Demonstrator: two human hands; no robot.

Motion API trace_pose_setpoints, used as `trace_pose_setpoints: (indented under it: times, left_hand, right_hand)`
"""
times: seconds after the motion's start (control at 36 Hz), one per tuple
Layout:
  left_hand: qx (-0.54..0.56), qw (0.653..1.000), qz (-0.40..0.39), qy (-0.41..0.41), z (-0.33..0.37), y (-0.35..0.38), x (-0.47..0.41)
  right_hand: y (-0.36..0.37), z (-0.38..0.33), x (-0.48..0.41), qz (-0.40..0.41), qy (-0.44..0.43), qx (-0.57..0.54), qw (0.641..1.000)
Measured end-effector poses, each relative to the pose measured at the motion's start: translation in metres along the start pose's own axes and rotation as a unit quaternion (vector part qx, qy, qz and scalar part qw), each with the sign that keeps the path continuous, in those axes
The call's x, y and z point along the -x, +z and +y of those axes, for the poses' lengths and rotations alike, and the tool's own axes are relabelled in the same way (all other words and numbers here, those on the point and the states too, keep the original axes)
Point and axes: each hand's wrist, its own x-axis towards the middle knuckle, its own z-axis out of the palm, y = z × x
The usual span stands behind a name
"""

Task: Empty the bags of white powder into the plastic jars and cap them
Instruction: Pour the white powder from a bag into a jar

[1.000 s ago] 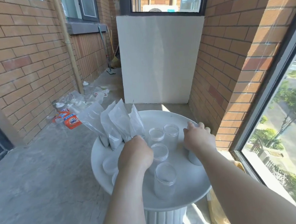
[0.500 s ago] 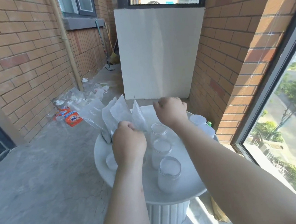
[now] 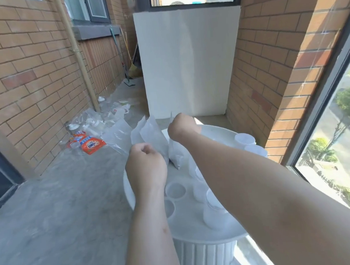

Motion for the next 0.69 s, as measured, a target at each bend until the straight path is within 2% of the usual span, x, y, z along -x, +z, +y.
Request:
trace_pose_setpoints:
  times: [0.19,0.39,0.56,0.69]
  left_hand:
    - [0.007,1.0,-0.015,0.0,0.006,-0.001,0.0]
    - [0.042,0.996,-0.073,0.003,0.015,0.019,0.023]
    - [0.062,0.99,-0.126,0.004,0.027,0.027,0.055]
    - [0.065,0.985,-0.159,-0.009,0.026,0.033,0.07]
  right_hand:
    - [-0.075,0.0,0.003,0.119,-0.025,0.013,0.992]
    - [-0.157,0.008,0.046,0.236,-0.068,0.058,0.968]
    - [-0.185,0.045,0.084,0.232,-0.087,0.083,0.965]
    - [-0.179,0.081,0.112,0.177,-0.061,0.085,0.979]
